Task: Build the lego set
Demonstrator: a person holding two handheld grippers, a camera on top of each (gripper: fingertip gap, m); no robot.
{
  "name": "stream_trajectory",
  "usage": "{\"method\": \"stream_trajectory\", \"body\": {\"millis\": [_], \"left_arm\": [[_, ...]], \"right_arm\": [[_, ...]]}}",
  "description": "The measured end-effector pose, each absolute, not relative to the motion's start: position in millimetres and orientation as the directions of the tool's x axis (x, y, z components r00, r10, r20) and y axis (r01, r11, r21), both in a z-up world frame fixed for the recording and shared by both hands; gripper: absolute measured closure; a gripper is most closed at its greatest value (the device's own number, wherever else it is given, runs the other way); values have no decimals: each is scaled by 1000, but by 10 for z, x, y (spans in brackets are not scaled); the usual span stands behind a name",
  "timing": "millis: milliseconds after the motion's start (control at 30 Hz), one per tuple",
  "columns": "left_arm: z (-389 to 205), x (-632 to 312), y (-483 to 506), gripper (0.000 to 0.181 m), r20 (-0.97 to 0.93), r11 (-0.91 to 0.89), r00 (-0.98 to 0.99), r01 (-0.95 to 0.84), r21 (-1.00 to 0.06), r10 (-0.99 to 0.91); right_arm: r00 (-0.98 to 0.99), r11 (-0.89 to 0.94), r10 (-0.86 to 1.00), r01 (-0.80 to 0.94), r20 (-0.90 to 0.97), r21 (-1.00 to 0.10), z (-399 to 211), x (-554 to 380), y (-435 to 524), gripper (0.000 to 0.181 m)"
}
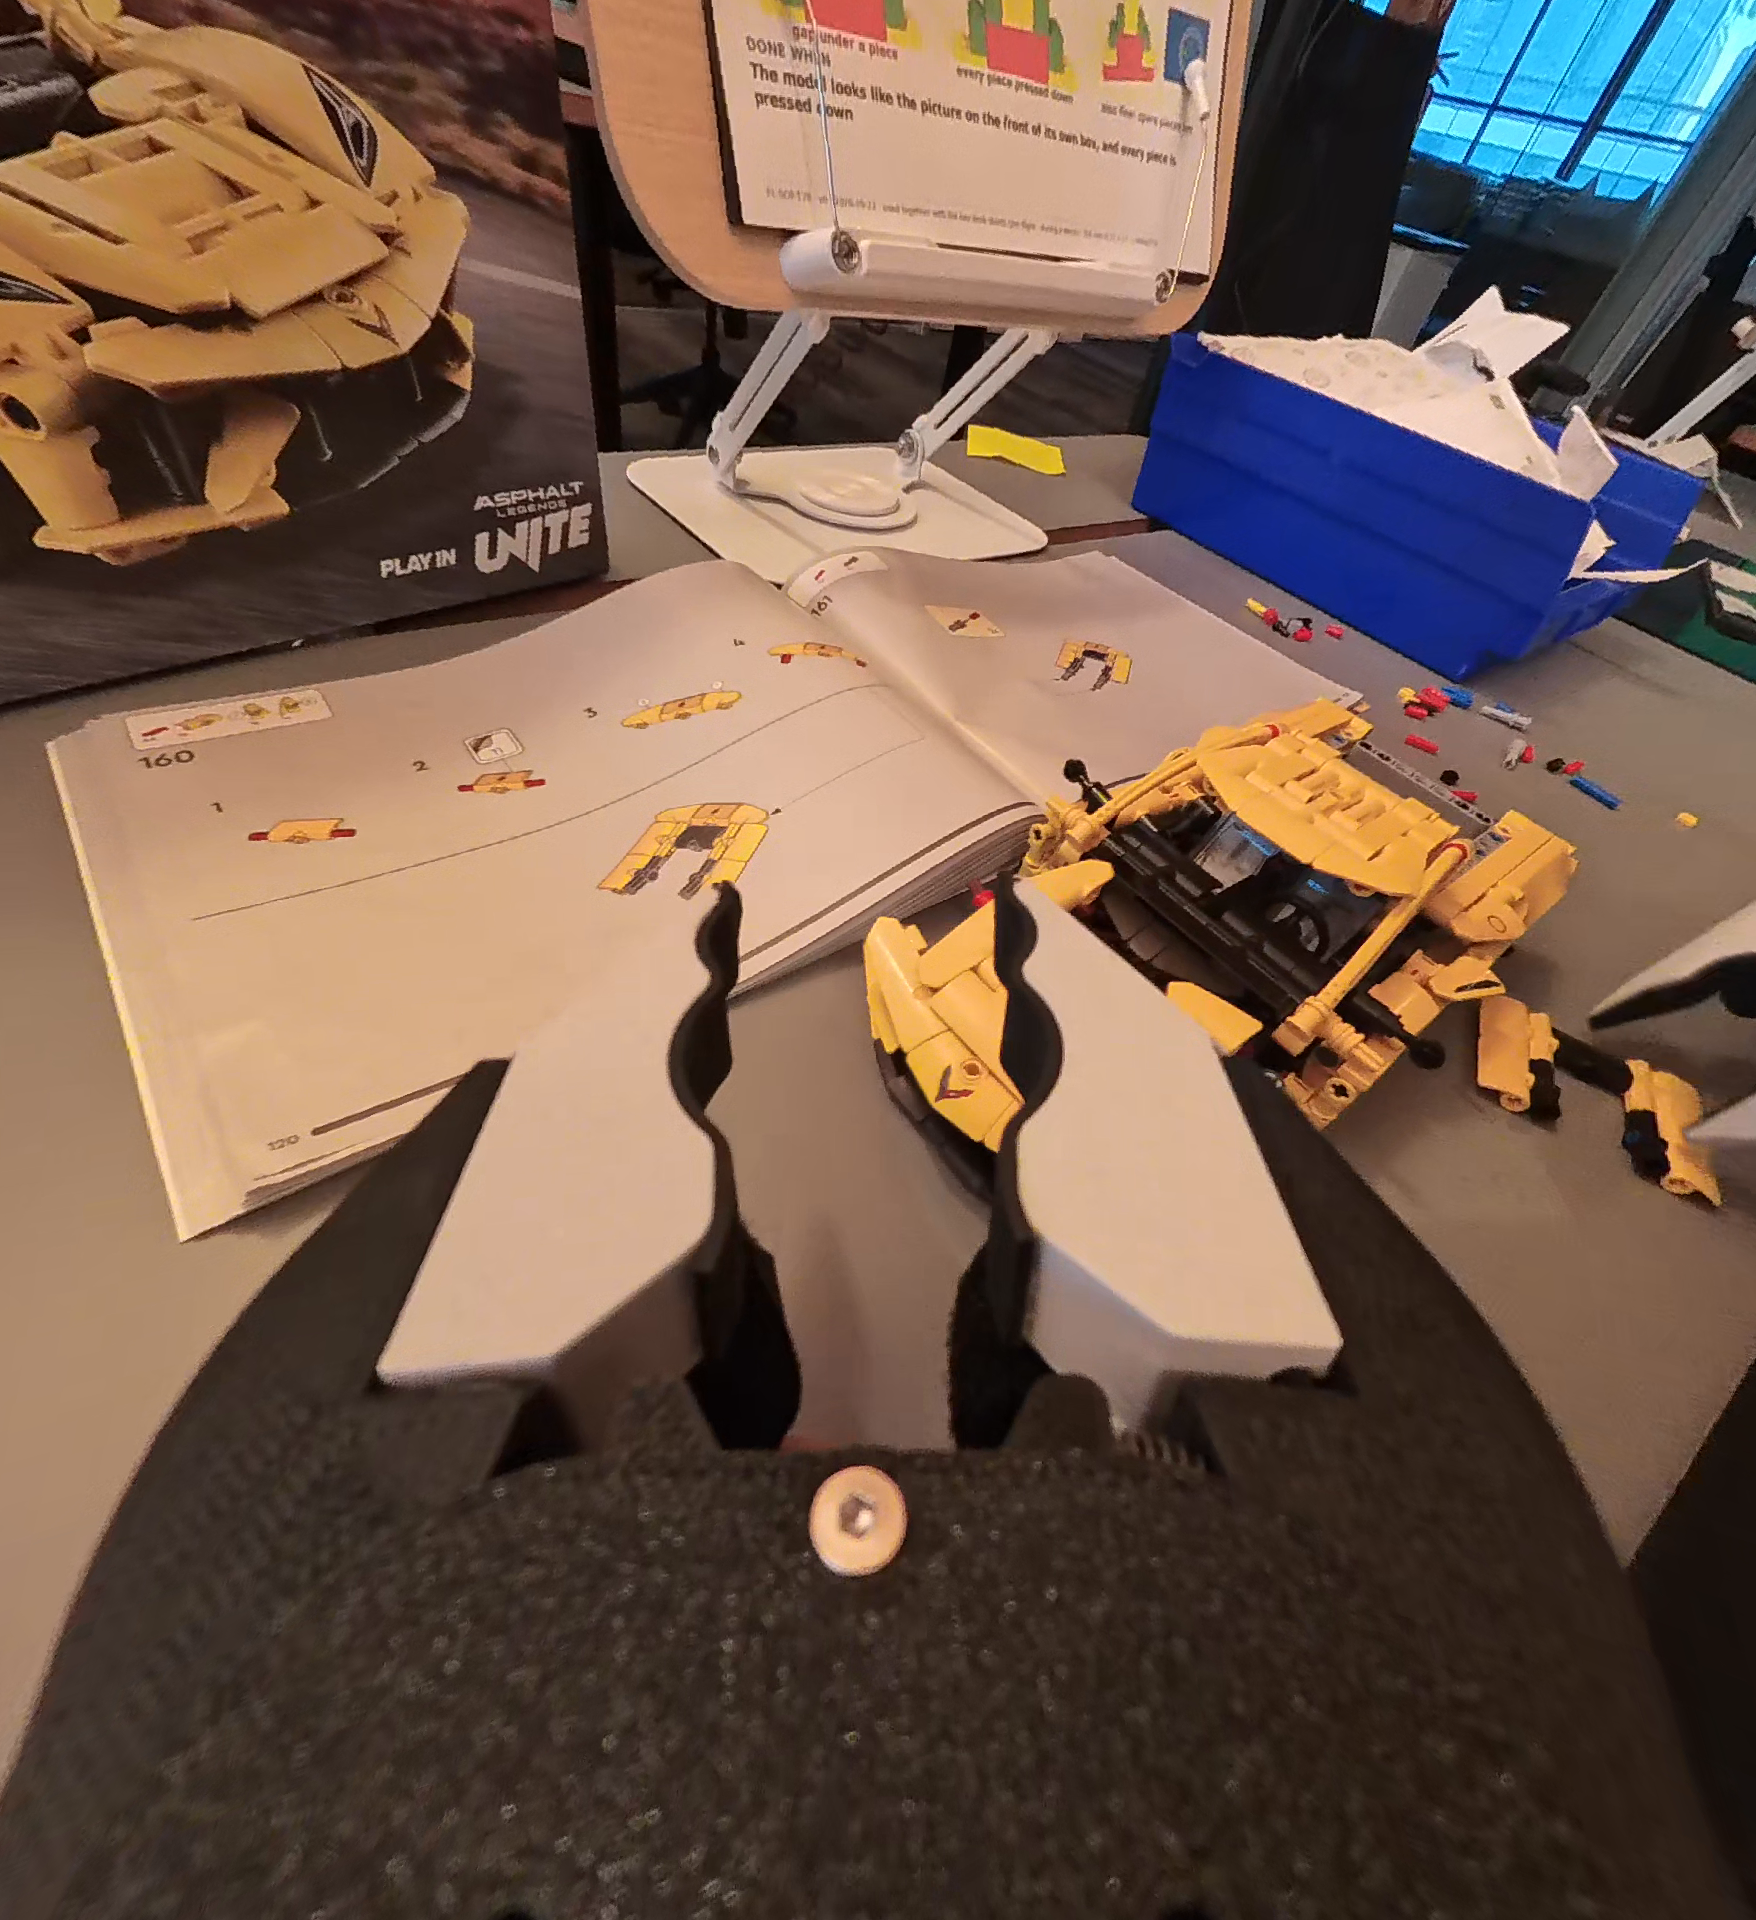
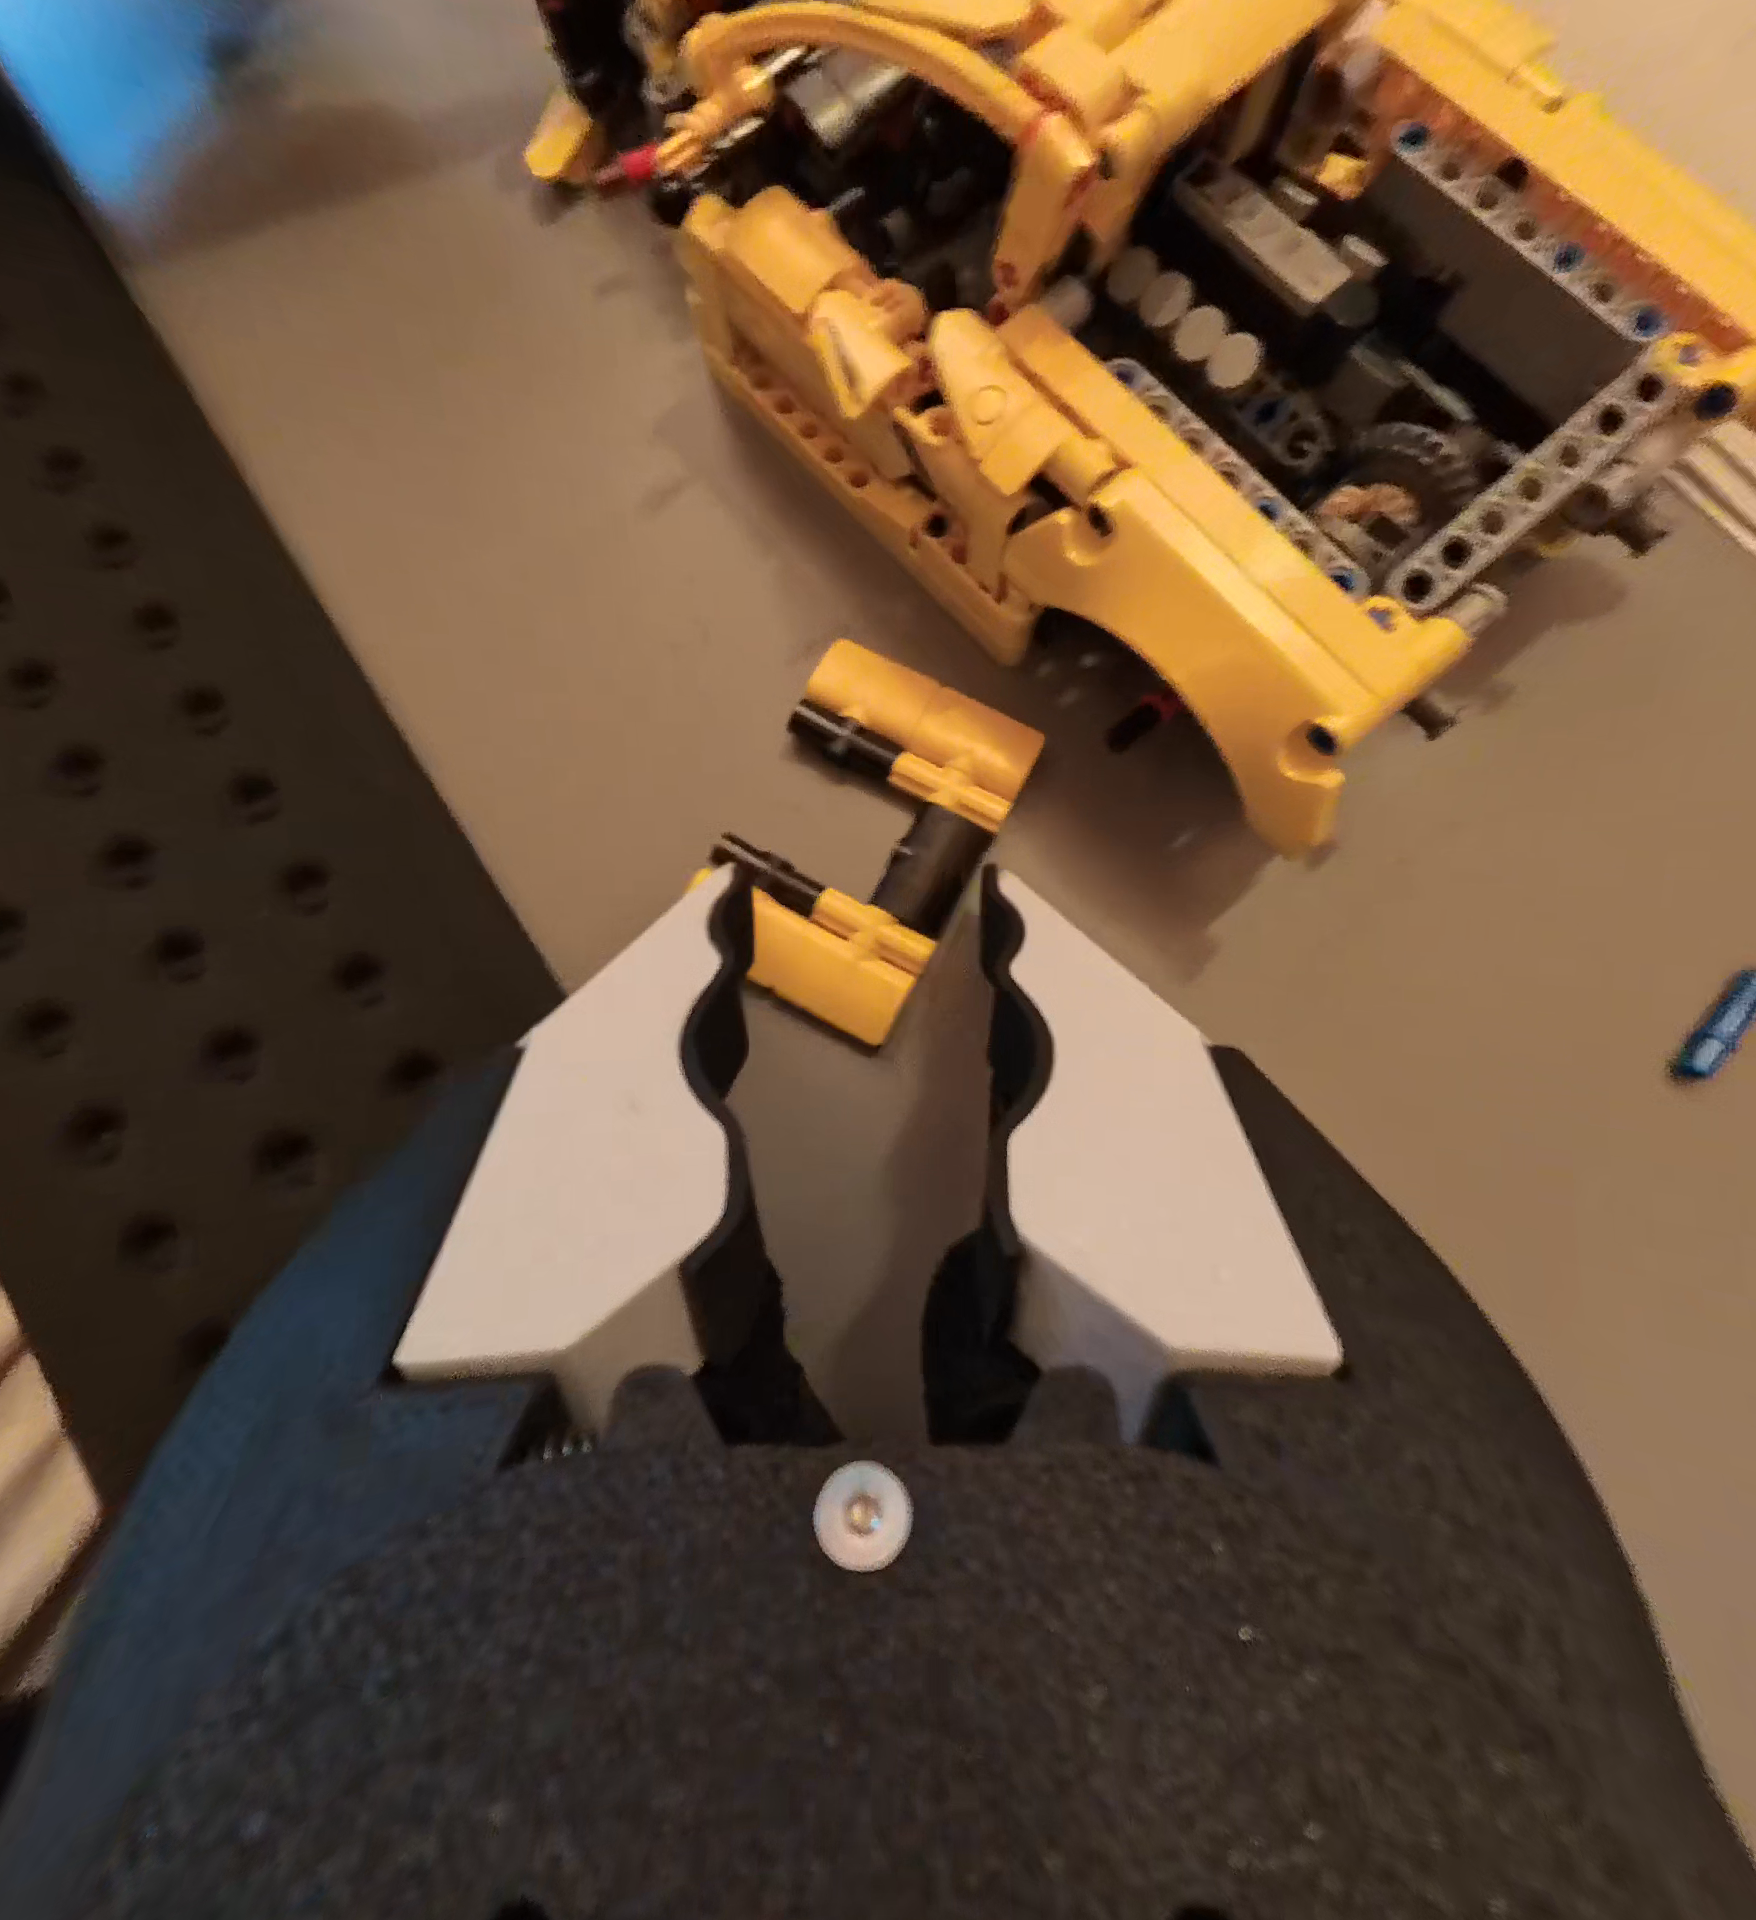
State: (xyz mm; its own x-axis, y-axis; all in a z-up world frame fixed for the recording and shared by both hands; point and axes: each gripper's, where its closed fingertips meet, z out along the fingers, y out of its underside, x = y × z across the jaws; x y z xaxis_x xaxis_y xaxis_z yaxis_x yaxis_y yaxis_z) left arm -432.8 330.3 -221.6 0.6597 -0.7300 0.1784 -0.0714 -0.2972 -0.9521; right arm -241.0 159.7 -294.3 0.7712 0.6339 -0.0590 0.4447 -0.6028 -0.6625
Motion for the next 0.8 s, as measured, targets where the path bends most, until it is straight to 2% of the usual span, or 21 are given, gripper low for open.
{"method": "stream_trajectory", "body": {"millis": [133,200,367,600,800], "left_arm": [[-2207,-4342,3317,133,185,-300,663,-62,-952,-726],[-2222,-4341,3316,132,187,-305,663,-66,-950,-725],[-2223,-4340,3318,133,183,-303,664,-69,-950,-725],[-2201,-4363,3329,133,197,-306,668,-49,-951,-718],[-2174,-4370,3336,133,220,-315,663,-25,-949,-716]], "right_arm": [[828,-679,540,323,-151,-659,-2924,-2346,1724,141],[830,-704,529,314,-175,-638,-2955,-2368,1724,144],[853,-690,521,397,-33,-606,-3027,-2316,1695,164],[923,-752,383,331,31,-570,-2979,-1781,1654,165],[975,-811,221,181,-5,-556,-2987,-1177,1545,165]]}}
